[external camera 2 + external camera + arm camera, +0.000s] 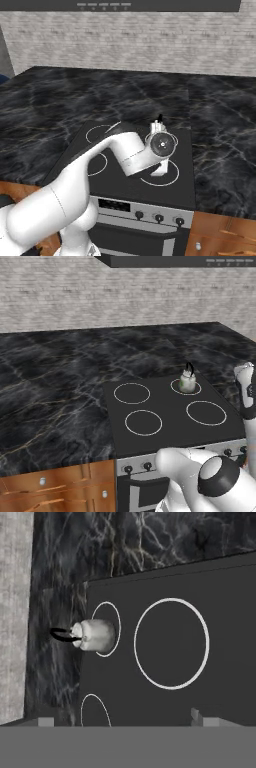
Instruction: The kettle is done boiling. Turn off the stove, then wait for 300 timesteps before moving the kettle to the dining table.
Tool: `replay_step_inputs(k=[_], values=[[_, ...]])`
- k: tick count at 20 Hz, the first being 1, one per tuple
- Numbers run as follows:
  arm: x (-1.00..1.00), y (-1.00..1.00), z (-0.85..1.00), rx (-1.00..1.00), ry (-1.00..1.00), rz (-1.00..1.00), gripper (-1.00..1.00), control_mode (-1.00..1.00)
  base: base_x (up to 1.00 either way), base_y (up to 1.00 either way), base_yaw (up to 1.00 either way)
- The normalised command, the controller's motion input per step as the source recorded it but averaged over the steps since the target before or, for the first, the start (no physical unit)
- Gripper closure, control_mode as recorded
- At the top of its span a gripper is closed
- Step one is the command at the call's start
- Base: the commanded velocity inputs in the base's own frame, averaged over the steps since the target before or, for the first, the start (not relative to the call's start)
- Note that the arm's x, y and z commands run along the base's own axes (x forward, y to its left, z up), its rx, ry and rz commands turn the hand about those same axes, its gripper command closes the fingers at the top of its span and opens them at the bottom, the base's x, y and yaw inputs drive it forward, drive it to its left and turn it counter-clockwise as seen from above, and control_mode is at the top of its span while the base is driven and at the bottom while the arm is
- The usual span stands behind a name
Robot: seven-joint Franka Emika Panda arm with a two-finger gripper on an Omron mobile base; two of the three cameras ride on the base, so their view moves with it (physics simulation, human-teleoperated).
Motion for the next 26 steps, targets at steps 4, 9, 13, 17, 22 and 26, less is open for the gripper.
replay_step_inputs(k=[4,9,13,17,22,26], values=[[0.22,0.26,0.27,-0.25,0.07,0.12,-1.0,-1.0,0.0,0.0,0.0],[0.29,0.2,0.2,-0.23,0.1,0.12,-1.0,-1.0,0.0,0.0,0.0],[0.33,0.15,0.15,-0.23,0.11,0.13,-1.0,-1.0,0.0,0.0,0.0],[0.37,0.1,0.06,-0.2,0.12,0.13,-1.0,-1.0,0.0,0.0,0.0],[0.36,0.11,0.04,-0.16,0.13,0.14,-1.0,-1.0,0.0,0.0,0.0],[0.33,0.11,0.0,-0.1,0.07,0.13,-1.0,-1.0,0.0,0.0,0.0]])
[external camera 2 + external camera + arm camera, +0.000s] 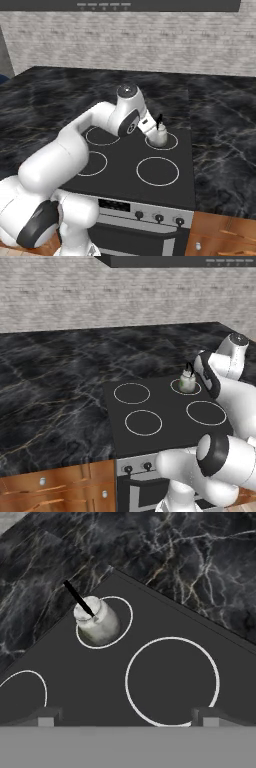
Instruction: The kettle is done boiling. Turn off the stove, then wait for 300 timesteps before moving the kettle to the dining table.
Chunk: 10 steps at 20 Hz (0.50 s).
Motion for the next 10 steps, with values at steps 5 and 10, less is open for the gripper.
replay_step_inputs(k=[5,10], values=[[0.31,0.1,-0.01,-0.09,0.02,0.12,-1.0,-1.0,0.0,0.0,0.0],[0.32,0.04,-0.11,-0.04,0.01,0.07,-1.0,-1.0,0.0,0.0,0.0]])
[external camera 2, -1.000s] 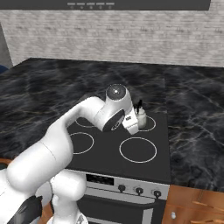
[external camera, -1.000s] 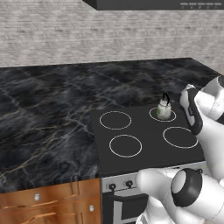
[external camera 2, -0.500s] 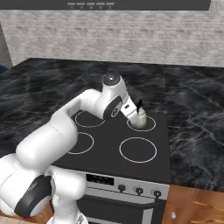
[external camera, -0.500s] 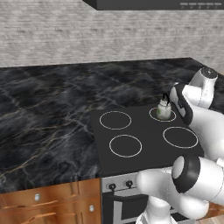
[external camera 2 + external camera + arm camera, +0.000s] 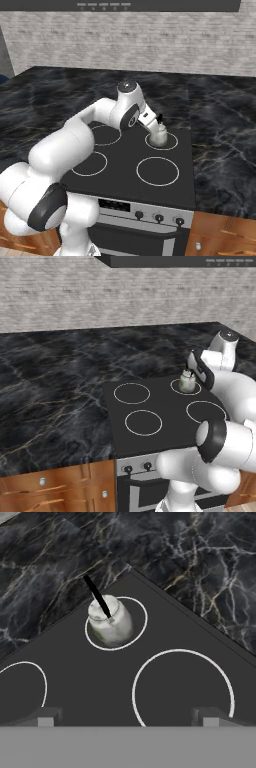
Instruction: The kettle is done boiling. Turn off the stove, then wait for 300 timesteps before moving the kettle to the dining table.
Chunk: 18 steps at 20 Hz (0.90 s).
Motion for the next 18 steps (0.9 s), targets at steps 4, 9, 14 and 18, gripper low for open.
replay_step_inputs(k=[4,9,14,18], values=[[0.1,0.0,-0.2,0.0,0.0,0.01,-1.0,-1.0,0.0,0.0,0.0],[0.19,0.0,-0.06,-0.01,0.0,0.0,-1.0,-1.0,0.0,0.0,0.0],[0.22,0.0,-0.01,-0.04,0.0,0.0,-1.0,-1.0,0.0,0.0,0.0],[0.24,-0.01,0.0,-0.03,0.01,0.05,-1.0,-1.0,0.0,0.0,0.0]])
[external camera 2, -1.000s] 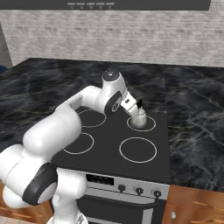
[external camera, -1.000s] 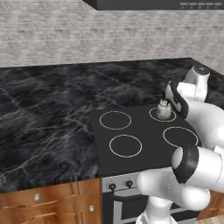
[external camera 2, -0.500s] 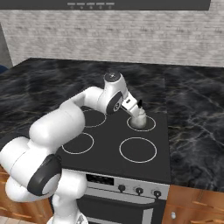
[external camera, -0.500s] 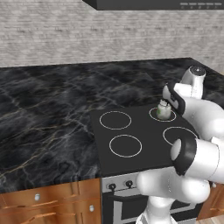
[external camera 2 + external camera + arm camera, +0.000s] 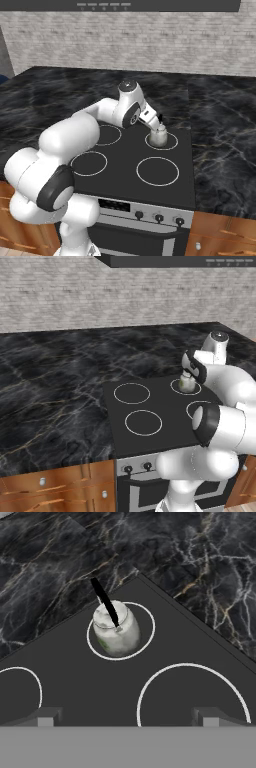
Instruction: The kettle is done boiling. Turn off the stove, then wait for 300 timesteps before moving the kettle to the dining table.
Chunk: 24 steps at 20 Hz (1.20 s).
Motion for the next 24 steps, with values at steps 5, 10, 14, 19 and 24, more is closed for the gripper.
replay_step_inputs(k=[5,10,14,19,24], values=[[0.24,-0.05,0.0,0.0,0.0,0.07,-1.0,-1.0,0.0,0.0,0.0],[0.22,-0.1,-0.04,0.0,0.0,0.08,-1.0,-1.0,0.0,0.0,0.0],[0.2,-0.08,-0.07,-0.01,0.02,0.08,-1.0,-1.0,0.0,0.0,0.0],[0.21,-0.03,-0.14,-0.03,0.08,0.08,-1.0,-1.0,0.0,0.0,0.0],[0.2,-0.01,-0.13,-0.03,0.08,0.06,-1.0,-1.0,0.0,0.0,0.0]])
